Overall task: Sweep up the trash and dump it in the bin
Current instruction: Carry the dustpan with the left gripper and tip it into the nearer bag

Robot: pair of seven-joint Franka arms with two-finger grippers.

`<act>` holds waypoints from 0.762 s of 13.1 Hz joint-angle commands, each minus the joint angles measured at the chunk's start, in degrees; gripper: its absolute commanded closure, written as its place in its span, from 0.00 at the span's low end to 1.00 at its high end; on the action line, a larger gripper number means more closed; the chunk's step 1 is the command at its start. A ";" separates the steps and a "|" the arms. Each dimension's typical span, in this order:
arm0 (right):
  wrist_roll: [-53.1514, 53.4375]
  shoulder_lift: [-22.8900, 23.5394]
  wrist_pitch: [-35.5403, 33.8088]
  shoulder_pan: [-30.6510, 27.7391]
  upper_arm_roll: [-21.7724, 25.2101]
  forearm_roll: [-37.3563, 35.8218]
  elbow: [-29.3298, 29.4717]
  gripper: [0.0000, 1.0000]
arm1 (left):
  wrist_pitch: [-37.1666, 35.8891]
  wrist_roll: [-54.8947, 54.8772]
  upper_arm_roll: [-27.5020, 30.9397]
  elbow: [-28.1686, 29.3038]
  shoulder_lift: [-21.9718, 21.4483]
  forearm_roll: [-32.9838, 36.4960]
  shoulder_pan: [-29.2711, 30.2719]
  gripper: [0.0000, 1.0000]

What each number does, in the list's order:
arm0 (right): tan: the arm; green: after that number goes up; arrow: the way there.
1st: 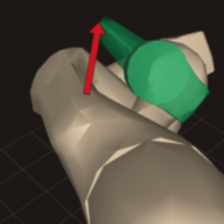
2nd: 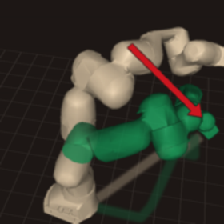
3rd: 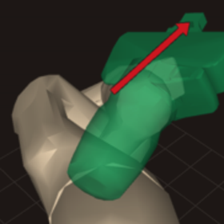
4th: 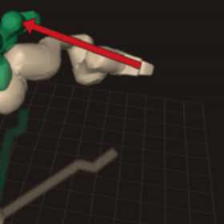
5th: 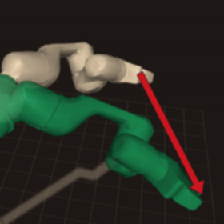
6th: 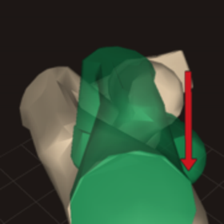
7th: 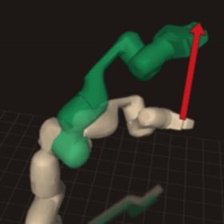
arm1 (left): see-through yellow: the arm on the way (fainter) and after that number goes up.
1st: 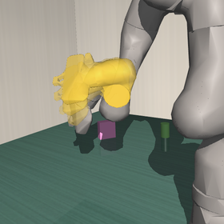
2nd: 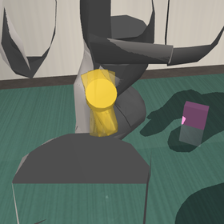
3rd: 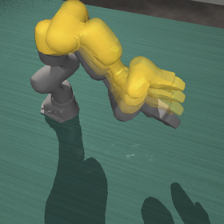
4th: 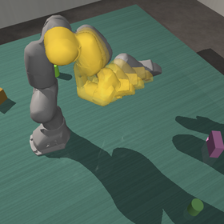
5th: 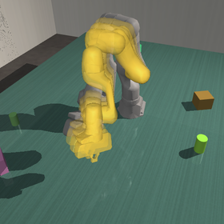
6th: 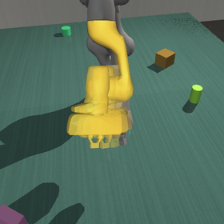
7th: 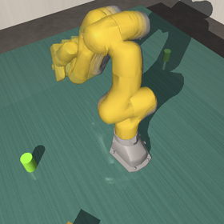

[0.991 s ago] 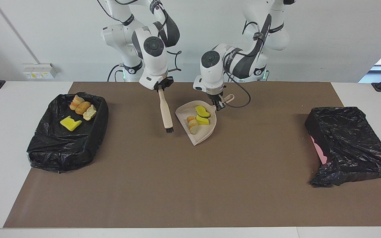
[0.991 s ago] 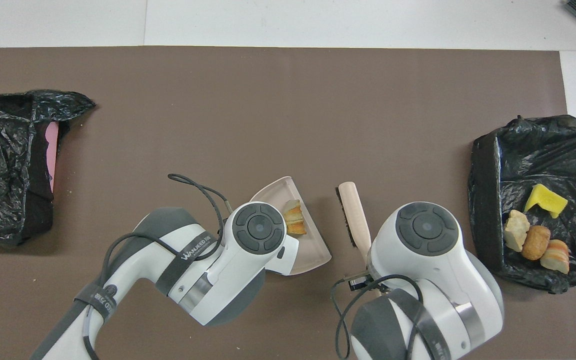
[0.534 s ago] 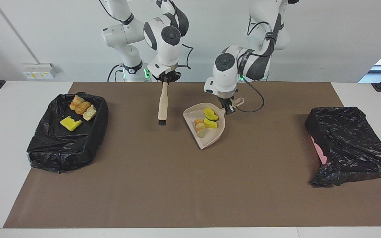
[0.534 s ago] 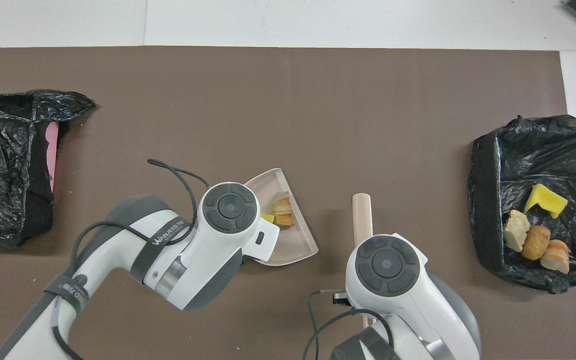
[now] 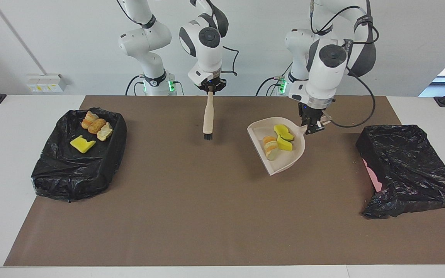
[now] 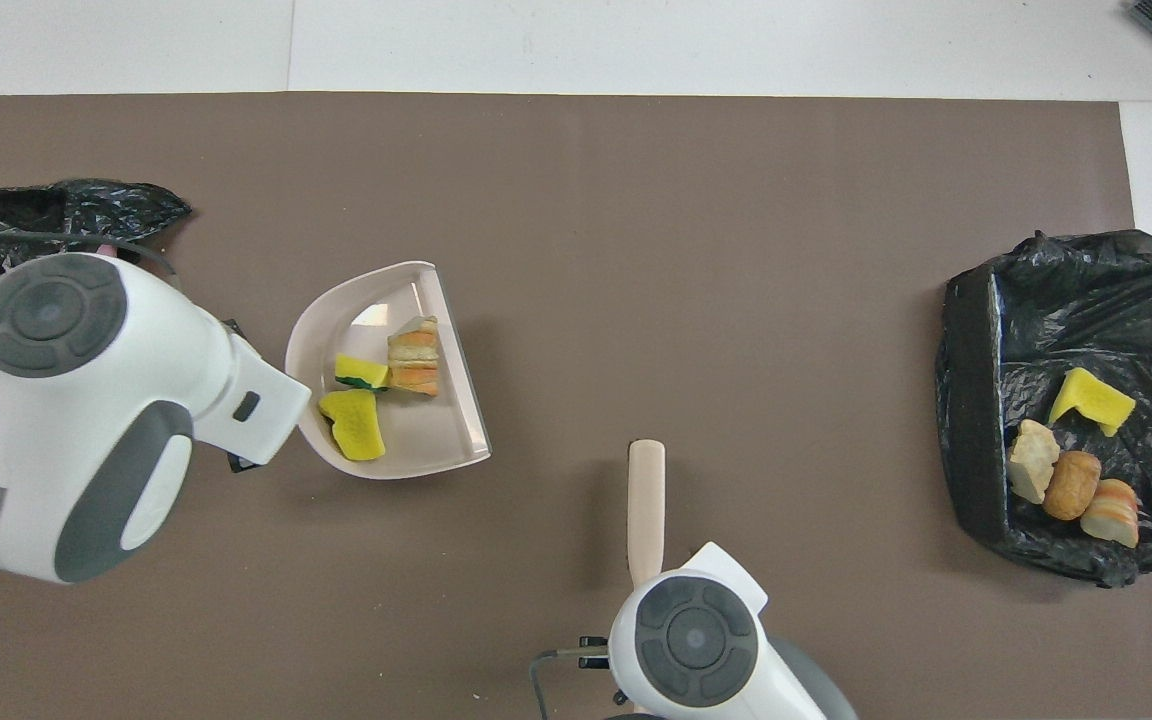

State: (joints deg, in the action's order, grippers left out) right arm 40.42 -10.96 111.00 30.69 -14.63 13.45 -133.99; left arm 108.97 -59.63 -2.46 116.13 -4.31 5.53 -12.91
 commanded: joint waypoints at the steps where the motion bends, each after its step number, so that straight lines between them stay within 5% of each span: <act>1: 1.15 1.98 4.04 0.69 -0.05 1.23 -1.44 1.00 | -1.04 -9.59 -0.53 -0.55 -2.72 0.88 10.23 1.00; 9: 1.76 5.67 11.26 3.94 -0.05 1.32 -5.05 1.00 | 5.88 -33.06 -0.44 -10.47 2.45 3.50 35.57 1.00; 10: 1.85 5.94 11.26 3.59 -0.05 1.32 -5.05 0.90 | 6.94 -35.79 -0.44 -12.93 4.38 6.74 36.55 1.00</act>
State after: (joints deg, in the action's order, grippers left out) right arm 41.31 -5.05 120.67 34.69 -14.61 13.52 -137.97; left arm 114.28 -91.74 -1.93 108.48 -4.04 8.40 21.43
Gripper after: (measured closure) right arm 0.736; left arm 0.674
